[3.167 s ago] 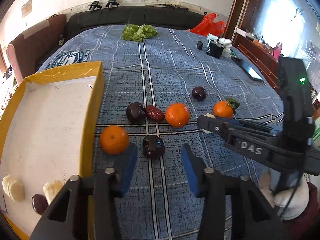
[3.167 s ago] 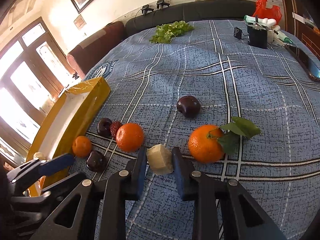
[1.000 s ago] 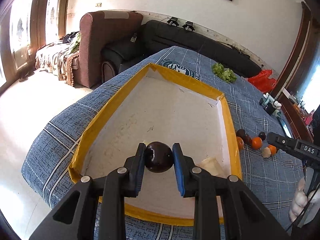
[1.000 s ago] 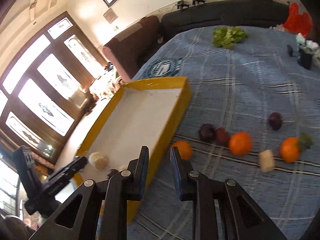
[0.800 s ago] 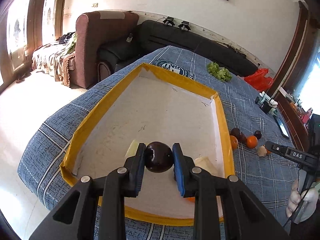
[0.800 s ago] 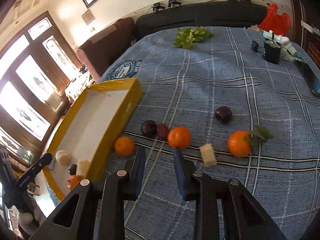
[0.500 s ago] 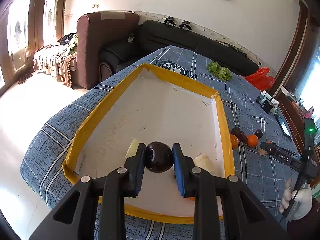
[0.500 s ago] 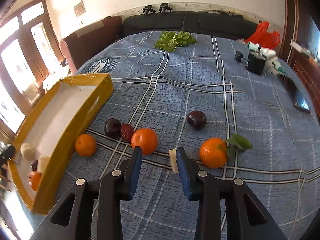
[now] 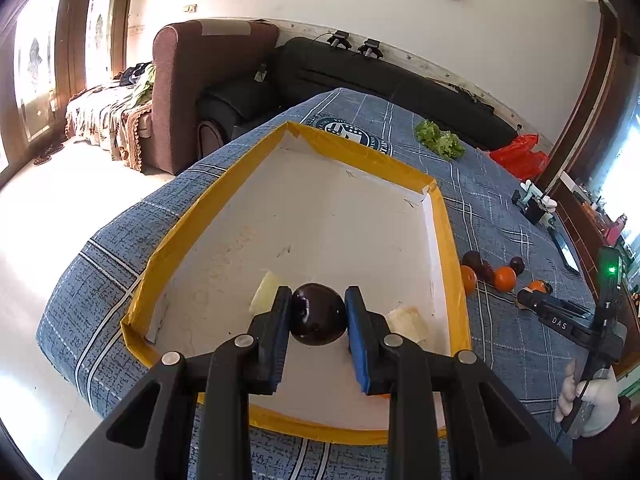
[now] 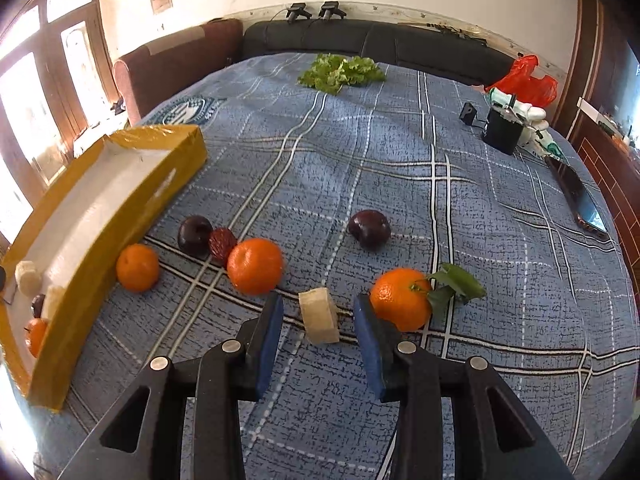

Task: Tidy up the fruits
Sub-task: 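Carry the plum and cube into the yellow tray and release both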

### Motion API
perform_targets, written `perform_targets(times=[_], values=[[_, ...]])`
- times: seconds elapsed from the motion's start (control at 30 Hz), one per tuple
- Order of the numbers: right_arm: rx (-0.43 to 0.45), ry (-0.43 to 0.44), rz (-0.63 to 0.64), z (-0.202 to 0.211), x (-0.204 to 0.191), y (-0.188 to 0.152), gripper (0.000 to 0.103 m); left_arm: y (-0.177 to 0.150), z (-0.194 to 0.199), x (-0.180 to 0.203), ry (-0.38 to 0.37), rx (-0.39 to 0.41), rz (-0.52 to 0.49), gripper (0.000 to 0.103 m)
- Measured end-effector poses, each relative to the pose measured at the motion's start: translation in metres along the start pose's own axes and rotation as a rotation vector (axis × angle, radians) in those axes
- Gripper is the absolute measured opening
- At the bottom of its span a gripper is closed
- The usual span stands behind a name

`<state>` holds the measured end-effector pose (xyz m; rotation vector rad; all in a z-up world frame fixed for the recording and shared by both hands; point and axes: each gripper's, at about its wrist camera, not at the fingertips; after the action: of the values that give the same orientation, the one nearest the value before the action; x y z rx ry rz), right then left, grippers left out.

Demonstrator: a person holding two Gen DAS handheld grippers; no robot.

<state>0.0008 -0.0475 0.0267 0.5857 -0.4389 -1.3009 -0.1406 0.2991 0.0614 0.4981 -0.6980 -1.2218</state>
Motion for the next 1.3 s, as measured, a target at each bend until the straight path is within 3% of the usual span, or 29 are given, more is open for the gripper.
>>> perform_targets(times=[0.07, 0.2, 0.3, 0.5, 0.6, 0.77, 0.9, 1.1, 1.2, 1.3], values=[[0.005, 0.020, -0.027, 0.002, 0.003, -0.001, 0.018, 0.000, 0.001, -0.002, 0.005, 0.002, 0.005, 0.026], [0.044, 0.054, -0.044, 0.023, -0.001, 0.001, 0.017, 0.001, -0.002, -0.010, 0.021, -0.002, 0.015, 0.026], [0.069, 0.127, -0.036, 0.043, -0.016, 0.008, 0.017, 0.000, -0.007, -0.017, 0.032, -0.016, 0.033, 0.026], [0.016, 0.389, 0.020, 0.053, -0.090, 0.021, 0.018, -0.004, -0.014, -0.025, 0.067, -0.036, 0.039, 0.026], [-0.037, 0.460, 0.066, 0.041, -0.133, 0.022, 0.018, -0.005, -0.017, -0.027, 0.080, -0.051, 0.036, 0.026], [-0.073, 0.431, 0.157, 0.019, -0.184, 0.017, 0.018, -0.005, -0.016, -0.030, 0.060, -0.051, 0.040, 0.028], [-0.071, 0.401, 0.170, 0.010, -0.196, 0.017, 0.018, -0.005, -0.008, -0.037, 0.050, -0.033, 0.051, 0.044], [-0.045, 0.368, 0.193, 0.008, -0.200, 0.022, 0.019, -0.004, -0.002, -0.041, 0.021, -0.016, 0.070, 0.060], [-0.031, 0.360, 0.190, 0.015, -0.198, 0.023, 0.028, -0.004, 0.000, -0.041, 0.011, -0.019, 0.072, 0.063], [-0.005, 0.340, 0.187, 0.026, -0.192, 0.021, 0.042, -0.004, 0.002, -0.037, 0.009, -0.017, 0.072, 0.069]])
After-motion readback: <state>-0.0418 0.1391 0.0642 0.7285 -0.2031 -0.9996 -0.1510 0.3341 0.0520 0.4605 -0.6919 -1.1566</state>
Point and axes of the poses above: each gripper's, at about its wrist camera, not at the fingertips, and z roughly against the way its jaws point, x to its right, y to its top, and after that the axes turned 2 degrees about -z, right-handed
